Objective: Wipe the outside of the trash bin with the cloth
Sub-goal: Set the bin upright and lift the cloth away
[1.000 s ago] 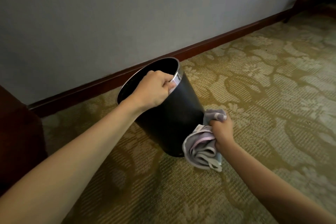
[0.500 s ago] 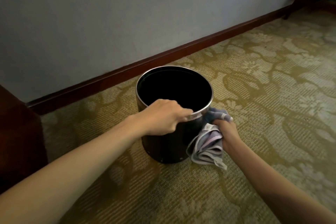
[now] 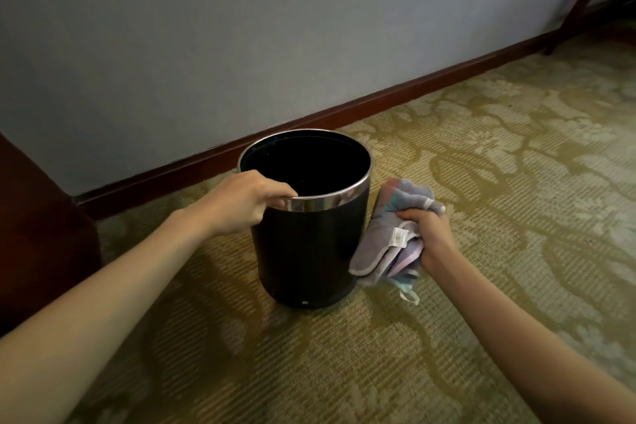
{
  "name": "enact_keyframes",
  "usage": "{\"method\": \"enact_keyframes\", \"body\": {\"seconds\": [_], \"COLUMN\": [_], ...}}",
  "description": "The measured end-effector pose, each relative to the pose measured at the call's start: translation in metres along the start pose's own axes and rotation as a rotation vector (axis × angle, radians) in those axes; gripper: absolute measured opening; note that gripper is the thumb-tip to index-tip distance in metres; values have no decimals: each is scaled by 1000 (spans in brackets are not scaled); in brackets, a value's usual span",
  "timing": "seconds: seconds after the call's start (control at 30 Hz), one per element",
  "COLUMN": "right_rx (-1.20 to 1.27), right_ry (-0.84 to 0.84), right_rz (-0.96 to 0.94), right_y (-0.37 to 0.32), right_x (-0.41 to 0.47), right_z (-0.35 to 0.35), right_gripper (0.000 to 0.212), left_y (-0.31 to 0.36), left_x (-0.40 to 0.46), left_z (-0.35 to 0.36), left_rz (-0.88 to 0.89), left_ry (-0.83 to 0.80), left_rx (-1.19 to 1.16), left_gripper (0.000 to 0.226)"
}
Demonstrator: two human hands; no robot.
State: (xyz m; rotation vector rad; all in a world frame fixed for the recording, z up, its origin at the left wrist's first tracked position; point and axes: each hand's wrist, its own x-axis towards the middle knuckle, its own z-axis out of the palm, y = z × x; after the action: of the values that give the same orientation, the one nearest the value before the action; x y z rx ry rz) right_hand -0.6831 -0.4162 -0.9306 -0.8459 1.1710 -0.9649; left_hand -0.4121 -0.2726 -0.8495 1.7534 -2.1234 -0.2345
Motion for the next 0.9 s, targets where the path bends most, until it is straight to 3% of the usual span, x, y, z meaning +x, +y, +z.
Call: {"method": "enact_keyframes", "body": {"seconds": [0.23, 0.4, 0.47, 0.53, 0.63, 0.9], "right_rx": [-75, -101, -110, -113, -129, -70], "right_ry": [17, -37, -53, -70, -90, -221], "right_rz": [-62, -135, -156, -173, -185, -185], "right_y": [-23, -46, -55, -65, -90, -232], "right_x": [1, 3, 4, 2, -2, -51], "right_z": [2, 5, 8, 13, 24, 81], "right_gripper": [19, 19, 17, 21, 26, 41], "left_y": [22, 26, 24, 23, 25, 75], "left_x": [-32, -41, -37, -33, -21, 51], "left_z": [14, 21, 18, 8, -17, -137], "left_rz": [86, 117, 26, -125, -294, -627], "left_ry": [-192, -137, -211, -235, -86, 251], "left_rx": [34, 60, -49, -324, -598, -642], "left_gripper": [28, 29, 27, 23, 20, 19]}}
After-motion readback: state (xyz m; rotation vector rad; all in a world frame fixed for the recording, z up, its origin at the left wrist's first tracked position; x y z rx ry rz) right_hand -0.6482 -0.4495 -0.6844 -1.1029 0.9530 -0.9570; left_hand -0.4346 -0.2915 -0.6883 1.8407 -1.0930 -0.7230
